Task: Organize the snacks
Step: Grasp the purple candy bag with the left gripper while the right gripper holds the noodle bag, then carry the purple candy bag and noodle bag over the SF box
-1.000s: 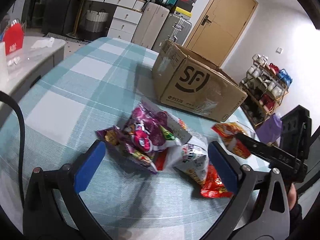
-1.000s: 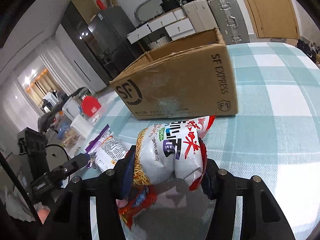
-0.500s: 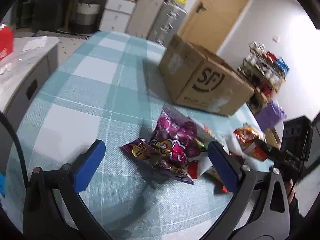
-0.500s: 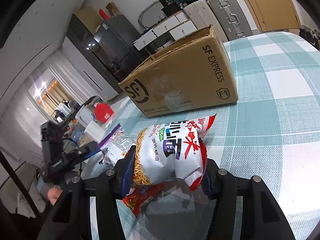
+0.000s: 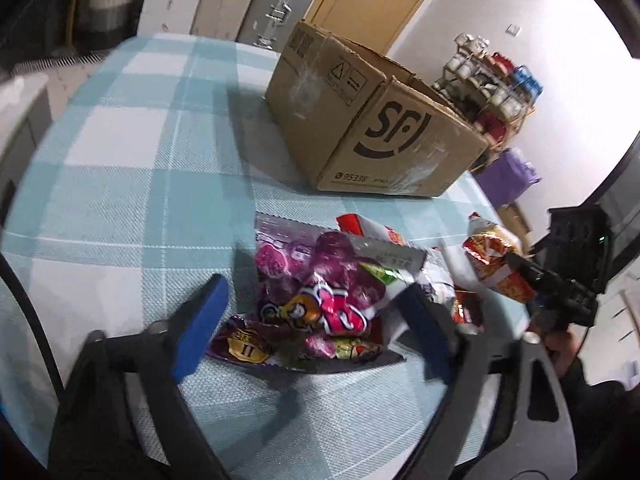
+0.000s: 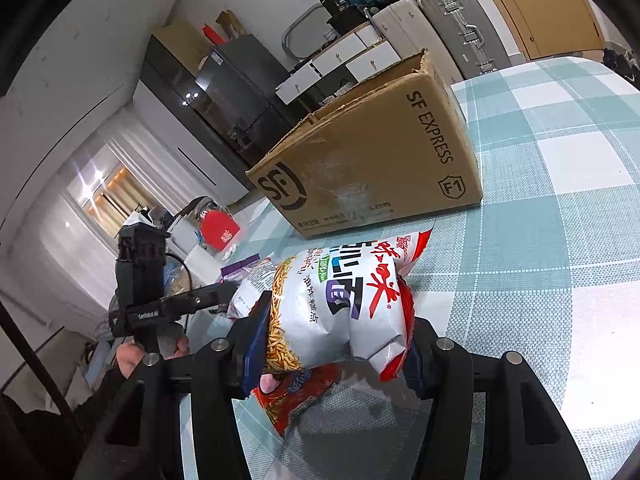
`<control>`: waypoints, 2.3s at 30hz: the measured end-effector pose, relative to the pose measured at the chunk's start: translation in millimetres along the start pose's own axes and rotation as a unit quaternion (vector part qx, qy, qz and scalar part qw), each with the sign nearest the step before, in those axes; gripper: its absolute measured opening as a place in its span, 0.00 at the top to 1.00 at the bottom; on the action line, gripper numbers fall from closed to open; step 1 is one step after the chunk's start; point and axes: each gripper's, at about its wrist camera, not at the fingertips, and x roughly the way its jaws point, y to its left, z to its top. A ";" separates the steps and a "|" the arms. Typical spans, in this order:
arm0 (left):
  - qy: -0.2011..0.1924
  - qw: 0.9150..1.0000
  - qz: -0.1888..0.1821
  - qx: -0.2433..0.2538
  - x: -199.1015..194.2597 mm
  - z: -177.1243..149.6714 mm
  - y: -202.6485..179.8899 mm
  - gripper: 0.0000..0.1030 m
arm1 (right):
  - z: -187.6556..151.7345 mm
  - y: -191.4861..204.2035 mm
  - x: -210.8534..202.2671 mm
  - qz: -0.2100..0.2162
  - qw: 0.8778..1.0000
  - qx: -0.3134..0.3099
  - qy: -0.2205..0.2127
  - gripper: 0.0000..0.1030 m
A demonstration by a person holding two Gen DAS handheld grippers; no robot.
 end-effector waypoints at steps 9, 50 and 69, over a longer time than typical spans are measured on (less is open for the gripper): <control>-0.008 1.000 -0.008 0.018 -8.8 -4.9 -4.3 0.51 | 1.3 -4.4 0.3 0.005 1.000 0.002 -0.001 0.46; -0.161 0.984 0.023 0.070 -138.0 10.4 -131.6 0.57 | 18.7 46.1 -52.0 -0.023 0.996 -0.051 -0.070 0.46; -0.173 0.971 0.085 0.140 -151.8 97.4 -225.2 0.56 | 112.3 130.0 -133.6 -0.005 0.982 -0.123 -0.146 0.46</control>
